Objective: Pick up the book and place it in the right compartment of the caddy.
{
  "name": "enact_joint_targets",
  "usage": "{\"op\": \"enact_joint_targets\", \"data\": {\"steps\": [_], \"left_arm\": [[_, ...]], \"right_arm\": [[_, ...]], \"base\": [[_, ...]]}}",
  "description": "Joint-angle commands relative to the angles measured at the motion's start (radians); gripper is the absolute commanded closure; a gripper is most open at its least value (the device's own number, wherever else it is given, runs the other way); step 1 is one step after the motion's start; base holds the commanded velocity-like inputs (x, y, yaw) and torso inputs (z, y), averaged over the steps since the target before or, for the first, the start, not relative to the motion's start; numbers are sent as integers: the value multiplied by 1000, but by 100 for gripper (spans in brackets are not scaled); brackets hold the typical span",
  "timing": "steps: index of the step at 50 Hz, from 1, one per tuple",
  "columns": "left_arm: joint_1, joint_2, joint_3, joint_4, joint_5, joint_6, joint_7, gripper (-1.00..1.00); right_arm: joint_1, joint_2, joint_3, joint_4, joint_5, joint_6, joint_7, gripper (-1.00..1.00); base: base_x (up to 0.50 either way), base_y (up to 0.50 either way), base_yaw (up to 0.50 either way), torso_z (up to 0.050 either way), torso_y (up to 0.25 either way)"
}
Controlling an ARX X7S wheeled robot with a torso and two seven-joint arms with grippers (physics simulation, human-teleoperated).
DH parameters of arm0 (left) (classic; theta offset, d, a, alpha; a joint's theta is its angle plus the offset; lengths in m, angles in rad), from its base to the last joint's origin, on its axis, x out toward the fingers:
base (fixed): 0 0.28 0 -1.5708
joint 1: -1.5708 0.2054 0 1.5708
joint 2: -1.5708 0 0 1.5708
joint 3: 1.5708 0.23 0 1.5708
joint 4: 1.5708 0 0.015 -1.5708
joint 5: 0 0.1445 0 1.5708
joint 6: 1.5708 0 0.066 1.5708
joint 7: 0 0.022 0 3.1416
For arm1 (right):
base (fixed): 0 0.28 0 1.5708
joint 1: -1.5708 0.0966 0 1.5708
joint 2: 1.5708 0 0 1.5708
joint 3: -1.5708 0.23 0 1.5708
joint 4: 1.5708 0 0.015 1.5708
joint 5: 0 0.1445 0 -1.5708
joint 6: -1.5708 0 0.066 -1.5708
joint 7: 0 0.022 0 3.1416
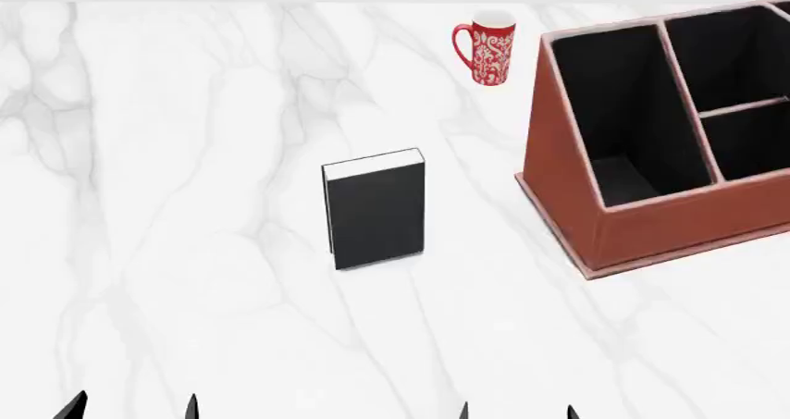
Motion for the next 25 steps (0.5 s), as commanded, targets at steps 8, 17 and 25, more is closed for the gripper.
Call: {"op": "enact_joint_targets", "data": {"steps": [8, 17, 25], "left_arm": [[0, -40, 38, -3, -35, -6, -51, -100], [4, -59, 55, 10, -46, -10, -75, -100], [1, -71, 72, 1, -48, -4, -92, -100]], "right_arm": [[1, 38, -55, -7, 20, 0, 56, -100], [1, 56, -83, -7, 13, -8, 87, -100], [-4, 71, -103, -17, 28, -5, 92, -100]], "base": [[0, 0, 0, 0, 0], [0, 0, 0, 0, 0], [0, -16, 0, 0, 0]]}}
